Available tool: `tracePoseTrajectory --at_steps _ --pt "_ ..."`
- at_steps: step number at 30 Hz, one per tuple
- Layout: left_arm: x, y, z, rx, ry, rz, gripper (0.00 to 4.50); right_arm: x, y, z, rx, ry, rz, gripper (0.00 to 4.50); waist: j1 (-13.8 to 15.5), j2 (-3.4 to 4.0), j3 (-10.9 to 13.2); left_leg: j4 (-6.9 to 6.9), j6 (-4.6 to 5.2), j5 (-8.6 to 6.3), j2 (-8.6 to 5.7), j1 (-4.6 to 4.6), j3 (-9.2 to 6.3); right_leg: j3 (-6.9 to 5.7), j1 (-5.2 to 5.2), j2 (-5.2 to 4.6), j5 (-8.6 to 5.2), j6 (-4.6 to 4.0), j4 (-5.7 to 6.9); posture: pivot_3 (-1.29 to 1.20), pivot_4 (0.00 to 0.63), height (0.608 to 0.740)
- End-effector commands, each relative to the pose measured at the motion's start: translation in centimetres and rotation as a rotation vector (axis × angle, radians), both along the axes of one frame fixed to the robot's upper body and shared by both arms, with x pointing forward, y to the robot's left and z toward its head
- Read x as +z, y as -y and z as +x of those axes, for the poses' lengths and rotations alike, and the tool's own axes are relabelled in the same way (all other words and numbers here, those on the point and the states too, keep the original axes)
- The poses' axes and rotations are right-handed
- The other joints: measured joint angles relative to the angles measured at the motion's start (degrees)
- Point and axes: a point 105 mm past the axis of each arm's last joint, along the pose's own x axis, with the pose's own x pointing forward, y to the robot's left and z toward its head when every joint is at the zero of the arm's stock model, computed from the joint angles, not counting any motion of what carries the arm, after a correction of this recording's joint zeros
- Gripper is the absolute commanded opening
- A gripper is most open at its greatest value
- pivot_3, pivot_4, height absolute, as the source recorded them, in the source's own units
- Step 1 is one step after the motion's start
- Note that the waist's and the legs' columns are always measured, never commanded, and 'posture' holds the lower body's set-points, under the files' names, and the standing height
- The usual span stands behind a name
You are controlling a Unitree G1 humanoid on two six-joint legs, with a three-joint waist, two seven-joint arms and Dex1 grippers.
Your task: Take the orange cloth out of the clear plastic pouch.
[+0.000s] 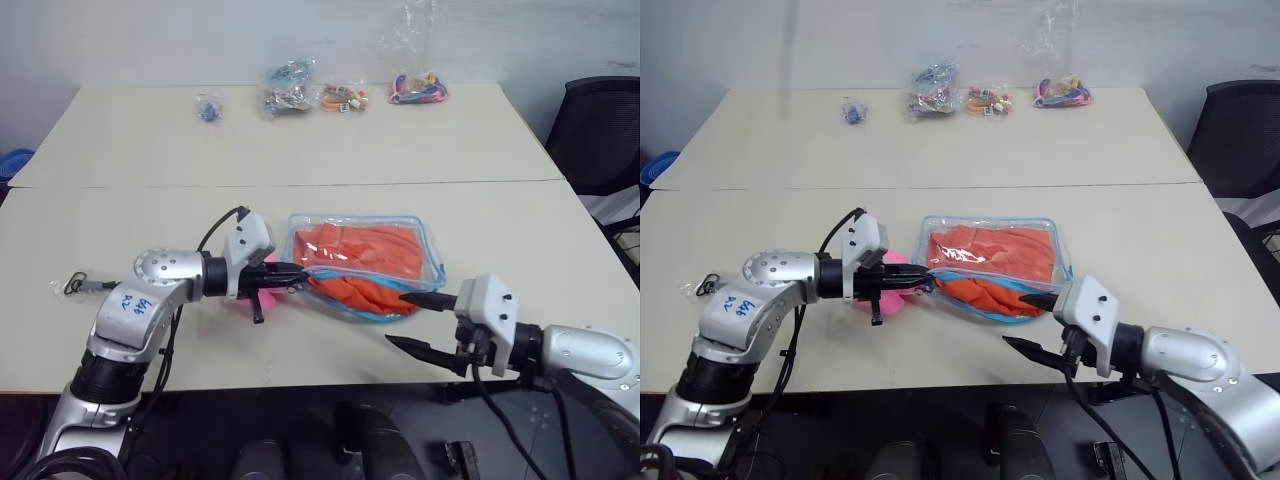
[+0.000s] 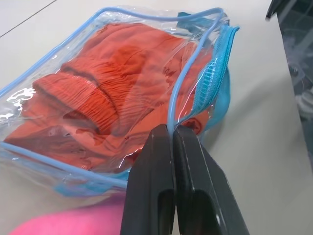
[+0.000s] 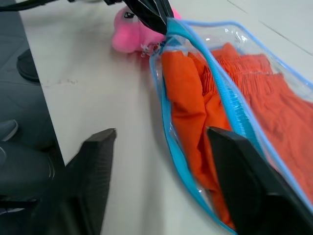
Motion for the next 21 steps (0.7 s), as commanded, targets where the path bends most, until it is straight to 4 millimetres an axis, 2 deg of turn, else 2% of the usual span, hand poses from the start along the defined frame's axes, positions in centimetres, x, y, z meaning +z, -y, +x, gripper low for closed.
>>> tracePoseTrajectory --at_steps 1,4,8,16,21 --pt "1.0 0.4 -0.6 -0.001 0.045 -0.012 0.0 -0.5 0.1 1.2 -0.045 0.079 -0.049 1.6 -0.1 -0.01 0.0 0.0 0.0 0.0 -0.04 0.0 0.0 0.0 0.0 0.0 0.0 0.0 0.0 0.0 0.15 0.74" --pt "1.1 0.3 -0.4 0.01 0.049 -0.013 0.0 -1.2 0.6 2.6 -0.088 0.157 -0.135 0.59 -0.2 -0.01 0.0 0.0 -0.02 0.01 -0.1 0.0 0.0 0.0 0.0 0.0 0.0 -0.01 0.01 0.0 0.15 0.74" --pt "1.2 0.5 -0.6 0.001 0.051 -0.011 0.0 -1.8 1.3 3.9 -0.106 0.233 -0.226 0.59 -0.3 -0.01 0.0 0.0 -0.02 0.02 -0.14 -0.01 0.01 0.0 -0.02 0.01 -0.01 -0.02 0.01 0.0 0.15 0.74" --pt "1.3 0.8 -0.6 -0.005 0.055 -0.016 0.0 -2.7 1.5 4.1 -0.077 0.294 -0.318 0.59 -0.7 -0.01 0.0 0.0 -0.03 0.02 -0.13 -0.01 0.0 -0.01 -0.01 0.0 -0.01 -0.02 0.01 0.0 0.15 0.74" --pt "1.3 0.8 -0.4 -0.009 0.059 -0.014 0.0 -2.5 1.4 4.7 -0.097 0.351 -0.35 2.1 -0.9 -0.01 0.0 0.0 -0.03 0.02 -0.11 -0.01 -0.01 -0.01 -0.01 0.0 -0.01 -0.02 0.01 0.0 0.15 0.74"
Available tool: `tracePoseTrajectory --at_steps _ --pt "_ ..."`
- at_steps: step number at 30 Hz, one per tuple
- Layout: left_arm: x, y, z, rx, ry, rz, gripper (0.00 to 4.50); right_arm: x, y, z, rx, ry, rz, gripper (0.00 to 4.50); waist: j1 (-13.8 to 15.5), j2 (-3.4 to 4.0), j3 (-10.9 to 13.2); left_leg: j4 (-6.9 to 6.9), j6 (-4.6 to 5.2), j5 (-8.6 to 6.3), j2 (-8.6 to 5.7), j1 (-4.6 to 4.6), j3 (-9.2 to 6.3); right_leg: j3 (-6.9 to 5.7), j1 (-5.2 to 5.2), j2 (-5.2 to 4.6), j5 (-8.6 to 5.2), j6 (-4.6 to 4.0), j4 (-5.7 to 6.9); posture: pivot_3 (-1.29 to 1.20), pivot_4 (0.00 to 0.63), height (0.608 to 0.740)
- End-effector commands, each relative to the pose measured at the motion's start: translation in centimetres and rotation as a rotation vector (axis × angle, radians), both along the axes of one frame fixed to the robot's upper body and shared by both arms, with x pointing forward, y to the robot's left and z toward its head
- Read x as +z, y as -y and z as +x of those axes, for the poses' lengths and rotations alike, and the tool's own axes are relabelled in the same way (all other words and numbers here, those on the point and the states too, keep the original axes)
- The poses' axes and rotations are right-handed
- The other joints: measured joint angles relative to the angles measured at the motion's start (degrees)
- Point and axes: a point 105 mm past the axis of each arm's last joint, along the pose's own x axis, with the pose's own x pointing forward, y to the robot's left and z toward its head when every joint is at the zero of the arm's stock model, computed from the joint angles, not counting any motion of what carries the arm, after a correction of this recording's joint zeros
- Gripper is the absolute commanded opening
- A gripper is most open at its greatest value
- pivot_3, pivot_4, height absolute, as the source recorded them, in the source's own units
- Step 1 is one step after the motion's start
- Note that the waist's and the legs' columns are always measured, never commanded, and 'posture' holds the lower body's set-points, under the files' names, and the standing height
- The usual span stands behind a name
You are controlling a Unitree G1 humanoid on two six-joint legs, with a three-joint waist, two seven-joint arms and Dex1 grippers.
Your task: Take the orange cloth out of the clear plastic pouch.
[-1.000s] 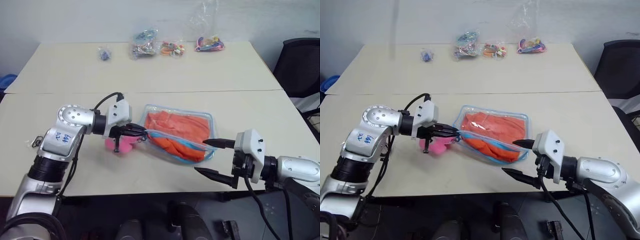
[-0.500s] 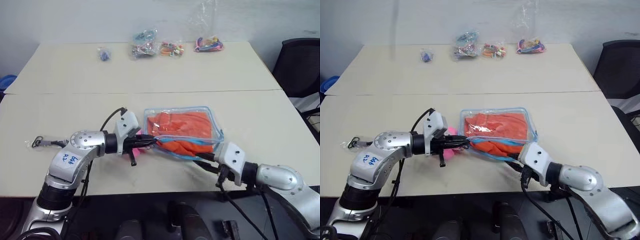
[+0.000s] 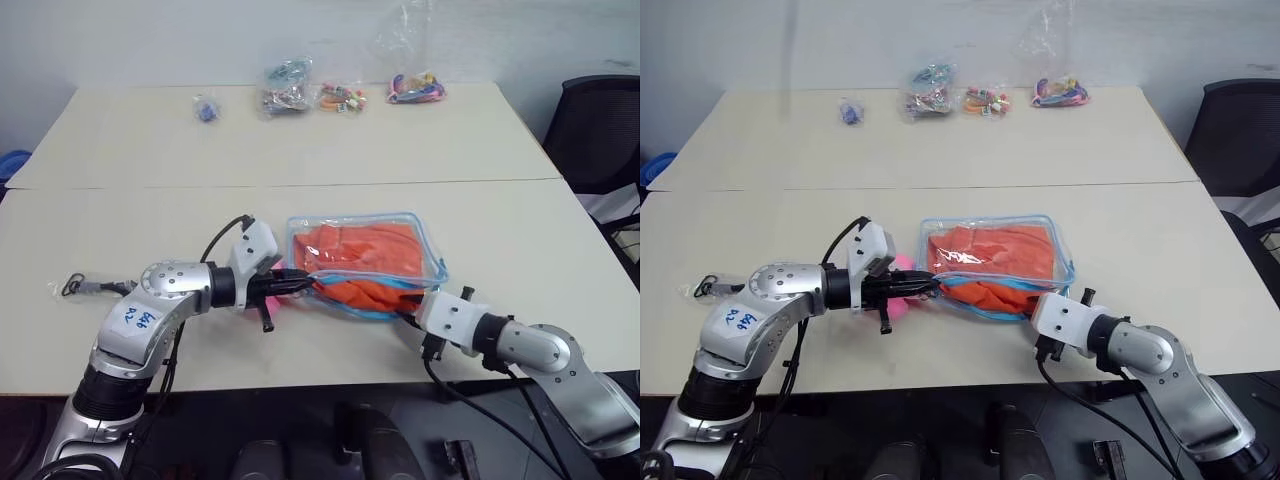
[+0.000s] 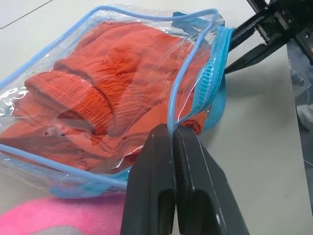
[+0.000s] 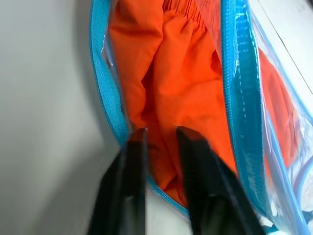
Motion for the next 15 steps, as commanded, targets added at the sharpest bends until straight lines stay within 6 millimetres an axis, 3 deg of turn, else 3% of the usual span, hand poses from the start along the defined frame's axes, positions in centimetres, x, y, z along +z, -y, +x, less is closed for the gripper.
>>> tracePoseTrajectory --at_steps 1,15 --pt "1.4 0.6 -0.3 -0.033 0.062 -0.013 0.0 0.9 -0.5 0.5 0.011 0.078 -0.022 2.1 -0.1 0.0 0.0 0.0 0.0 0.0 -0.01 0.0 0.0 0.0 0.0 0.0 0.0 0.0 0.0 0.0 0.15 0.74" --pt "1.4 0.8 -0.3 -0.05 0.066 -0.011 0.0 0.8 -2.0 1.3 0.066 0.128 -0.069 2.1 -0.2 0.0 0.0 0.0 -0.01 0.01 -0.02 0.0 0.0 0.0 -0.01 0.01 -0.01 -0.02 0.0 0.0 0.15 0.74"
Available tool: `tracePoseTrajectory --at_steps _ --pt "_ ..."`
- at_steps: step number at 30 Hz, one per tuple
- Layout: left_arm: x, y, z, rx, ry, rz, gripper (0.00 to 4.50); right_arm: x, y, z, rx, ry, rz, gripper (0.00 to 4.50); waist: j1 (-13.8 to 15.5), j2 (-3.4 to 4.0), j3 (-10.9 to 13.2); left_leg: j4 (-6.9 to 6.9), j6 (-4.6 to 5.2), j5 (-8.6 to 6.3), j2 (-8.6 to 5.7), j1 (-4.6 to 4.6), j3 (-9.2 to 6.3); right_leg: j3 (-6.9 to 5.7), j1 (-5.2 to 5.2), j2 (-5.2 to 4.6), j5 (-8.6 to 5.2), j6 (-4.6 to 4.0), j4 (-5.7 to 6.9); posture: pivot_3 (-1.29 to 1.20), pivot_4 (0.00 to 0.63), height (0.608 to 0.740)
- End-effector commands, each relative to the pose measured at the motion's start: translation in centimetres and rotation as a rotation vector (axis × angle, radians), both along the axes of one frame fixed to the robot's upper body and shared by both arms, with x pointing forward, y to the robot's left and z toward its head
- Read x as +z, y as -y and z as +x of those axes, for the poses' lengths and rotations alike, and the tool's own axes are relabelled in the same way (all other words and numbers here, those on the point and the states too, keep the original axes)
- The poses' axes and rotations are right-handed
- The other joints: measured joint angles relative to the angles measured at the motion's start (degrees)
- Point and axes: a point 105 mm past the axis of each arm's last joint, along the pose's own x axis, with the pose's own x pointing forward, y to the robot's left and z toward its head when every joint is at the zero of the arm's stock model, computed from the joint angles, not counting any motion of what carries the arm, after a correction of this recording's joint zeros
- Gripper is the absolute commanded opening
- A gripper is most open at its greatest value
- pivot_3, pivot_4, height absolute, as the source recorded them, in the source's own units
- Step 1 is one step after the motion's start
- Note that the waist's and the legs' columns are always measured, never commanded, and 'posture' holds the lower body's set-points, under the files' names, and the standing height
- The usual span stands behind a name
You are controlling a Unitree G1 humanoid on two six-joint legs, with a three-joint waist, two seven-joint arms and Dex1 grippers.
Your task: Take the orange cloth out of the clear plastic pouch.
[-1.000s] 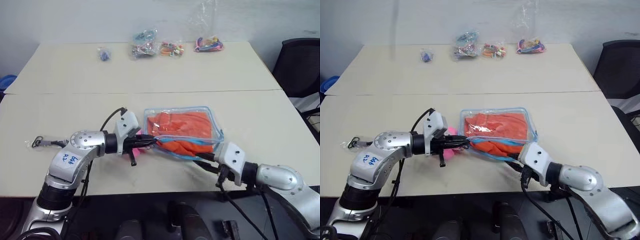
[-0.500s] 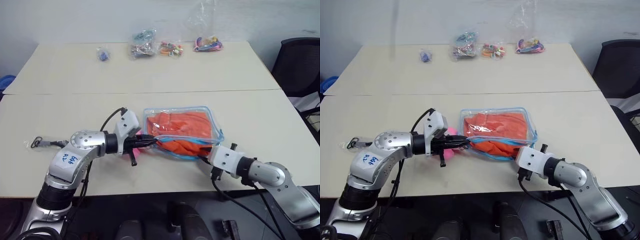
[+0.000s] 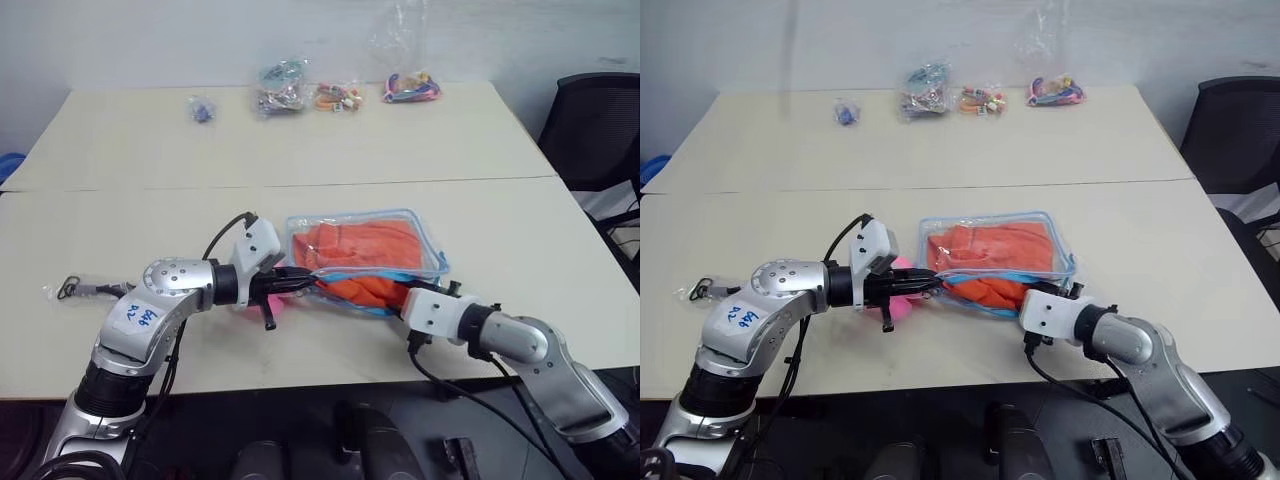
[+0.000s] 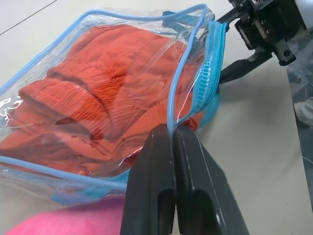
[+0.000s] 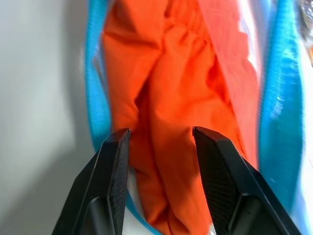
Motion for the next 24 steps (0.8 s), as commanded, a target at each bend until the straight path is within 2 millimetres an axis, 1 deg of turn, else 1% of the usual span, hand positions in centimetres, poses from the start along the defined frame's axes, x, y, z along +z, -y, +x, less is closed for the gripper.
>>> tracePoseTrajectory --at_steps 1,2,6,12,16,22,24 --pt "1.1 0.5 -0.3 -0.037 0.053 -0.011 0.0 1.0 -0.6 -0.1 0.026 0.039 0.013 2.48 0.0 0.0 0.0 0.0 0.0 0.0 0.01 0.0 0.0 0.0 0.0 -0.01 0.0 0.0 0.0 0.0 0.15 0.74" --pt "1.1 0.6 -0.3 -0.037 0.054 -0.01 0.0 0.9 -0.6 0.0 0.025 0.041 0.008 2.68 0.0 0.0 0.0 0.0 0.0 0.0 0.01 0.0 0.0 0.0 0.0 -0.02 0.0 0.0 0.0 0.0 0.15 0.74" --pt "1.0 0.6 -0.4 -0.041 0.055 -0.009 0.0 0.8 -0.8 0.2 0.028 0.058 -0.009 3.97 0.0 0.0 0.0 0.0 0.0 0.0 0.0 0.0 0.0 0.0 0.0 -0.01 0.0 0.0 0.0 0.0 0.15 0.74" --pt "1.0 0.6 -0.5 -0.044 0.057 -0.007 0.0 0.8 -1.1 0.4 0.036 0.071 -0.012 3.97 0.0 0.0 0.0 0.0 0.0 0.0 0.0 0.0 0.0 0.0 0.0 -0.01 0.0 0.0 0.0 0.0 0.15 0.74" --pt "0.9 0.7 -0.5 -0.047 0.056 -0.01 0.0 0.2 -1.1 1.0 0.036 0.082 -0.048 3.97 0.0 0.0 0.0 0.0 0.0 0.0 0.0 0.0 0.0 0.0 0.0 0.0 0.0 0.0 0.0 0.0 0.15 0.74" --pt "0.9 0.7 -0.5 -0.044 0.058 -0.013 0.0 0.4 -1.3 2.0 0.023 0.08 -0.006 3.97 -0.2 -0.01 0.0 0.0 0.0 0.0 0.0 0.02 0.01 0.01 0.01 0.01 0.0 0.0 0.02 0.0 0.15 0.74" --pt "0.9 0.7 -0.5 -0.042 0.057 -0.014 0.0 0.3 -1.2 2.3 0.015 0.073 0.002 3.58 -0.1 -0.01 0.0 0.01 0.0 0.0 0.0 0.03 0.01 0.01 0.02 0.0 0.0 -0.01 0.02 0.0 0.15 0.74"
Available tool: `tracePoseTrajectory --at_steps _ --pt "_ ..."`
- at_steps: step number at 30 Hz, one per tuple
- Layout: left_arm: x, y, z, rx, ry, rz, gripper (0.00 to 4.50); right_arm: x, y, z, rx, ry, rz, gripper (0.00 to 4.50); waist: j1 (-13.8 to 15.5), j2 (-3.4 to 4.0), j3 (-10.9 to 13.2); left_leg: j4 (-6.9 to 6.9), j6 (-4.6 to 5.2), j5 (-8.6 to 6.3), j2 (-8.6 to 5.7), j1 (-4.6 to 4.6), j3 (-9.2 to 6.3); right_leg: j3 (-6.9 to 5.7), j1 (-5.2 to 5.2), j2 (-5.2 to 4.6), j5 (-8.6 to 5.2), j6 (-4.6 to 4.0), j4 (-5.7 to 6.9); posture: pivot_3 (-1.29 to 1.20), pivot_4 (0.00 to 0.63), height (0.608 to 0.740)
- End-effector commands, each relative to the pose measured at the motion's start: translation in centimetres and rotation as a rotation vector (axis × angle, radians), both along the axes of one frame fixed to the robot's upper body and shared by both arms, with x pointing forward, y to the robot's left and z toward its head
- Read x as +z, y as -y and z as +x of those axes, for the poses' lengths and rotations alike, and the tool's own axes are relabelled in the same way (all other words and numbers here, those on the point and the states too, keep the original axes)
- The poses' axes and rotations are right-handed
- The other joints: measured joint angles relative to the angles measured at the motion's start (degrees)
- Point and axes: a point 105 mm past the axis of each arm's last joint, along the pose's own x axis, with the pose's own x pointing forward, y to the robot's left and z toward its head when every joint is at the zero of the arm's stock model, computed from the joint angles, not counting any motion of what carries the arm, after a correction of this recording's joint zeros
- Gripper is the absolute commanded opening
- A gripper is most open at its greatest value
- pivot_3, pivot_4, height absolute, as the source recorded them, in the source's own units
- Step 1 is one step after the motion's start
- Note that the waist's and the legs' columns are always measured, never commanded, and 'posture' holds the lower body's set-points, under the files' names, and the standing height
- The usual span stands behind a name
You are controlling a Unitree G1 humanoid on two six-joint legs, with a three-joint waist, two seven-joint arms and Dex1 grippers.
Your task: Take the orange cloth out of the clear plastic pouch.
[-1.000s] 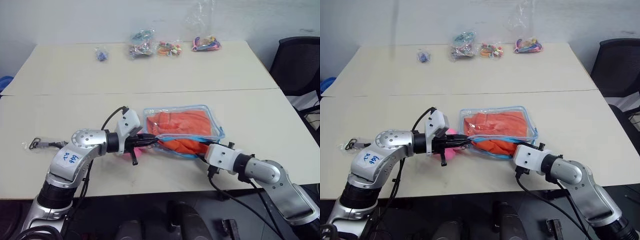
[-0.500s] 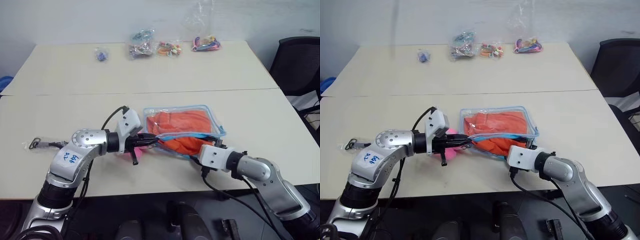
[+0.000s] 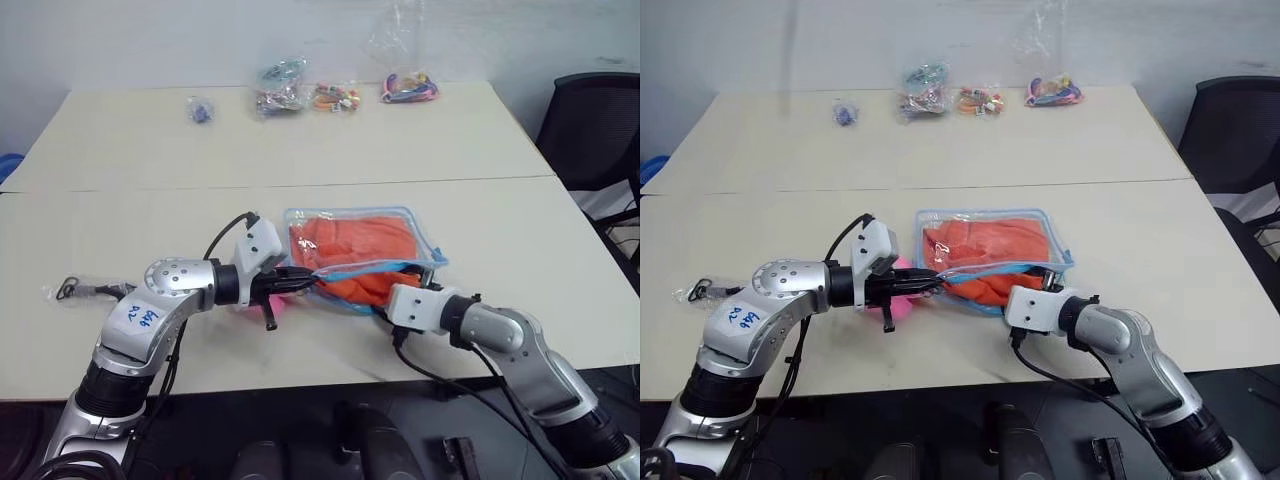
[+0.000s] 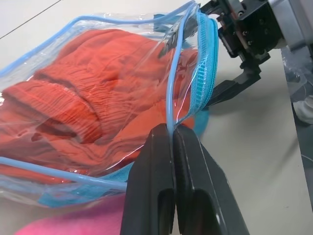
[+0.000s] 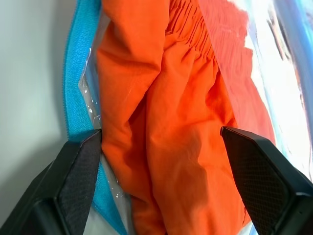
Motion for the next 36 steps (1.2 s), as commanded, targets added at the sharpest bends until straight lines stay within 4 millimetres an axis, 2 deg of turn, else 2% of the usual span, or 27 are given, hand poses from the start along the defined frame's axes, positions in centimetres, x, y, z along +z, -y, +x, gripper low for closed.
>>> tracePoseTrajectory --at_steps 1,5,8,12,24,30,35,36 --pt "0.8 0.5 -0.5 -0.032 0.043 -0.013 0.0 0.1 0.1 0.7 -0.022 -0.004 0.036 3.32 0.0 0.0 0.0 0.0 0.0 0.0 0.01 0.0 0.0 0.0 0.0 -0.01 0.0 0.0 0.0 0.0 0.15 0.74" --pt "0.8 0.5 -0.4 -0.031 0.043 -0.011 0.0 1.0 -0.3 1.2 -0.056 -0.064 0.183 1.97 0.0 0.0 0.0 -0.01 0.01 0.0 0.02 -0.01 0.0 0.0 -0.02 -0.01 0.0 0.0 0.02 0.0 0.15 0.74" --pt "0.7 0.4 -0.4 -0.03 0.042 -0.008 0.0 1.6 -0.2 1.3 -0.071 -0.091 0.251 1.97 0.1 0.0 0.0 0.0 0.01 0.01 0.07 -0.02 0.0 0.0 -0.04 -0.03 0.0 0.0 0.03 0.0 0.15 0.74" --pt "0.6 0.4 -0.5 -0.031 0.04 -0.005 0.0 1.5 0.0 1.4 -0.083 -0.121 0.28 1.97 0.1 0.0 0.0 -0.01 0.01 0.01 0.1 -0.02 -0.01 -0.01 -0.03 -0.03 0.0 0.0 0.01 0.0 0.15 0.74" --pt "0.4 0.4 -0.4 -0.028 0.047 -0.003 0.0 0.4 0.0 1.5 0.009 0.059 -0.032 1.97 0.0 0.0 0.0 -0.02 0.02 0.0 0.03 -0.03 -0.01 -0.01 -0.04 -0.03 0.0 0.0 0.0 0.0 0.15 0.74" --pt "0.5 0.4 -0.3 -0.03 0.048 -0.006 0.0 -0.9 -0.4 2.9 -0.052 0.12 -0.105 1.97 0.0 0.0 0.0 -0.02 0.01 0.01 0.07 -0.02 0.0 0.0 -0.03 -0.02 0.0 0.0 0.01 0.0 0.15 0.74" --pt "0.5 0.4 -0.2 -0.03 0.05 -0.004 0.0 -1.5 -0.9 4.3 -0.103 0.131 -0.078 1.97 -0.1 0.0 0.0 -0.02 0.01 0.01 0.12 0.0 0.01 0.01 -0.01 -0.03 0.0 -0.01 0.01 0.0 0.15 0.74" --pt "0.6 0.4 -0.2 -0.029 0.051 -0.004 0.0 -1.6 -1.0 4.3 -0.1 0.128 -0.073 1.78 -0.1 0.0 0.0 -0.01 0.0 0.01 0.13 0.0 0.01 0.0 -0.01 -0.03 0.0 -0.01 0.02 0.0 0.15 0.74"
